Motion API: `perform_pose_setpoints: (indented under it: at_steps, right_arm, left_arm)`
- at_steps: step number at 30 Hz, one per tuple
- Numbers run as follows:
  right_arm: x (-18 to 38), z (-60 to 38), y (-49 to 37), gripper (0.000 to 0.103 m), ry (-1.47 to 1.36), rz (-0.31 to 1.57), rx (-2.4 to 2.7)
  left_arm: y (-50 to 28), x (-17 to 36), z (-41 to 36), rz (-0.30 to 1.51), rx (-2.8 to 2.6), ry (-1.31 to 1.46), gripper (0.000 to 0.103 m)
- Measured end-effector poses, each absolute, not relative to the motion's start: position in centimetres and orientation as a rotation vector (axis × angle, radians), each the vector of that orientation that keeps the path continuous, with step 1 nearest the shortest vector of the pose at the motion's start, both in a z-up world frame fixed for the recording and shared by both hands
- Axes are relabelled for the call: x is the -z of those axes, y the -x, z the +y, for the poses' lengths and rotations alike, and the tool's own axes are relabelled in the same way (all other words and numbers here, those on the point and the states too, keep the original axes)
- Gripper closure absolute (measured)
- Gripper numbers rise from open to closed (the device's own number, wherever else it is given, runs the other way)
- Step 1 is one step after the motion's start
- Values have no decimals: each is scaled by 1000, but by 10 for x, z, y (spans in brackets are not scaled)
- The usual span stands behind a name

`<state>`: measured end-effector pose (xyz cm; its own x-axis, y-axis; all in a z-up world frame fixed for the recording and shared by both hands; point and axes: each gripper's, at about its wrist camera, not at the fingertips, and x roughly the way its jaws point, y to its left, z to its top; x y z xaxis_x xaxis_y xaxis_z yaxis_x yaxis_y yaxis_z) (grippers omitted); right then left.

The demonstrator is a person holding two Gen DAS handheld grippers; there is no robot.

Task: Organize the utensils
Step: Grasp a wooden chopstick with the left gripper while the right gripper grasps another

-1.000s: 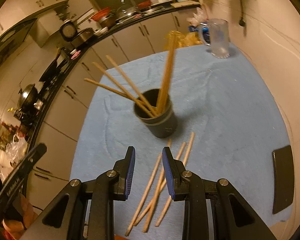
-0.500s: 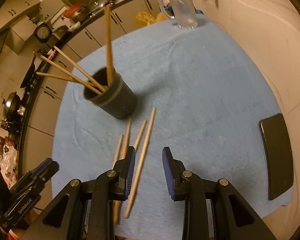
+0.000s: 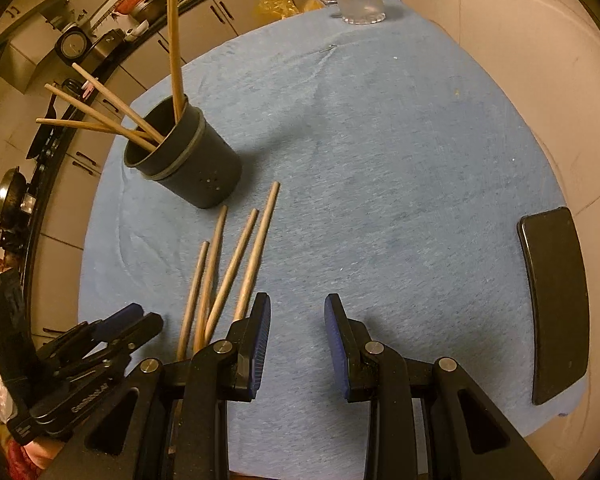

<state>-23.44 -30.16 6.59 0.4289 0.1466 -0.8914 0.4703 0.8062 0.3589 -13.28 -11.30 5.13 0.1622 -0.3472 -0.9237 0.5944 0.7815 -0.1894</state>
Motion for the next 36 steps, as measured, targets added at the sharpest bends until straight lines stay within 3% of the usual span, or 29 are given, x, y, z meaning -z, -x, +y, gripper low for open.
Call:
perform_pose_setpoints:
  at_steps: [3, 14, 22, 27, 36]
  right_arm:
    - [-65, -305, 234, 73, -633, 1132, 224]
    - [-57, -312, 221, 73, -645, 1159, 208]
    - [-40, -300, 184, 73, -664, 1207, 159]
    - [-26, -294, 160, 82, -672, 1254, 147]
    - [-11, -283, 131, 86, -588, 1342, 175]
  left_arm:
    - [132, -43, -121, 1253, 693, -256, 66]
    - [117, -21, -140, 1266, 651, -317, 96]
    - [101, -25, -110, 1268, 577, -278, 96]
    - [97, -27, -93, 1278, 580, -251, 96]
    - [92, -30, -90, 1278, 598, -252, 96]
